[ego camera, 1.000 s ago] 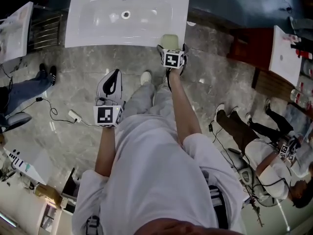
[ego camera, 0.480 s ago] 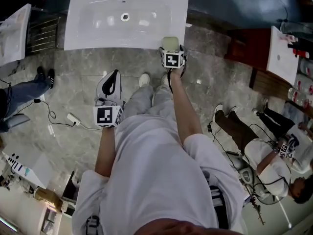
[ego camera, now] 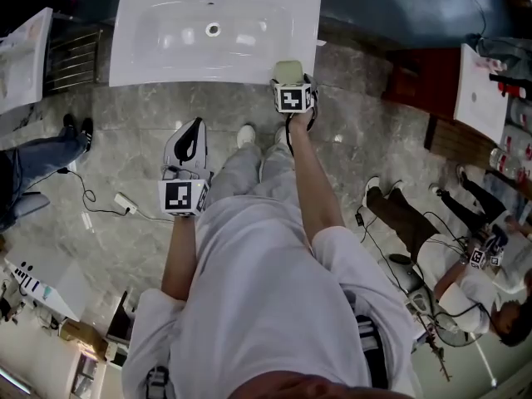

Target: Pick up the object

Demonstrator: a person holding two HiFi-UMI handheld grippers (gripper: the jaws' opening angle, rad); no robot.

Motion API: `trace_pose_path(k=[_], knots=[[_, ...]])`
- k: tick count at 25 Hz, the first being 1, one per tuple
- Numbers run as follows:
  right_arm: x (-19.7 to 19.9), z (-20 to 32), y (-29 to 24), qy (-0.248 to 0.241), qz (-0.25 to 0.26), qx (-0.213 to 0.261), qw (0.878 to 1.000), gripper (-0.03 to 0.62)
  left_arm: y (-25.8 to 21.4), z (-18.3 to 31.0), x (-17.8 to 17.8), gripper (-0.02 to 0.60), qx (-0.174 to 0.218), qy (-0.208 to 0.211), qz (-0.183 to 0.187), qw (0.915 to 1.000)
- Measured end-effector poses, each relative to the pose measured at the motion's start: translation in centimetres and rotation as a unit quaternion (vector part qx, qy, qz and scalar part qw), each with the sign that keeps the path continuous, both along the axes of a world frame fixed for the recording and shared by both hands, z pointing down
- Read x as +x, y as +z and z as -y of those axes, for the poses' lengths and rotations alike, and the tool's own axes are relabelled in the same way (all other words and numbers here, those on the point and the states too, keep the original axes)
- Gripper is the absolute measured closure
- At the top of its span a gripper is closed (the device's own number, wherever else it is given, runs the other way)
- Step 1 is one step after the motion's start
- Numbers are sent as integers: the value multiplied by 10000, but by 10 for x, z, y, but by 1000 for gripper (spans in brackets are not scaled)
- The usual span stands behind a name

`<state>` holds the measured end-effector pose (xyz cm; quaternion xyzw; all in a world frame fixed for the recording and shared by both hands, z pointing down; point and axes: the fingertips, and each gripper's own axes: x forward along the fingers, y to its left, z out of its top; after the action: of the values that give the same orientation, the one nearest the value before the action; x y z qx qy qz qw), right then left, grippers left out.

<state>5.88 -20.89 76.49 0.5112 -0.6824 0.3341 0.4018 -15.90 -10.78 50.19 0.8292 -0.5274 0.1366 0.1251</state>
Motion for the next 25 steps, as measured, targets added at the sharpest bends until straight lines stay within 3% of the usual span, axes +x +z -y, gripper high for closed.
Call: trace_pose_path(k=[7,14,19,25], knots=[[-5,-4,-20,-341,-4,423,9985,155,-7,0,1,583,76,-11,-12,10000],[-24,17,-109,-564,145,1568,9859,155,-16,4,5,583,231,41,-65,9997],[-35,31,-213,-644,515,2640,9610,157,-36,11,21,583,485,135,-103,9987],[-39,22,-349,-778,867,3924,9124,157,-77,20,43,583,985,243,-153,9947]])
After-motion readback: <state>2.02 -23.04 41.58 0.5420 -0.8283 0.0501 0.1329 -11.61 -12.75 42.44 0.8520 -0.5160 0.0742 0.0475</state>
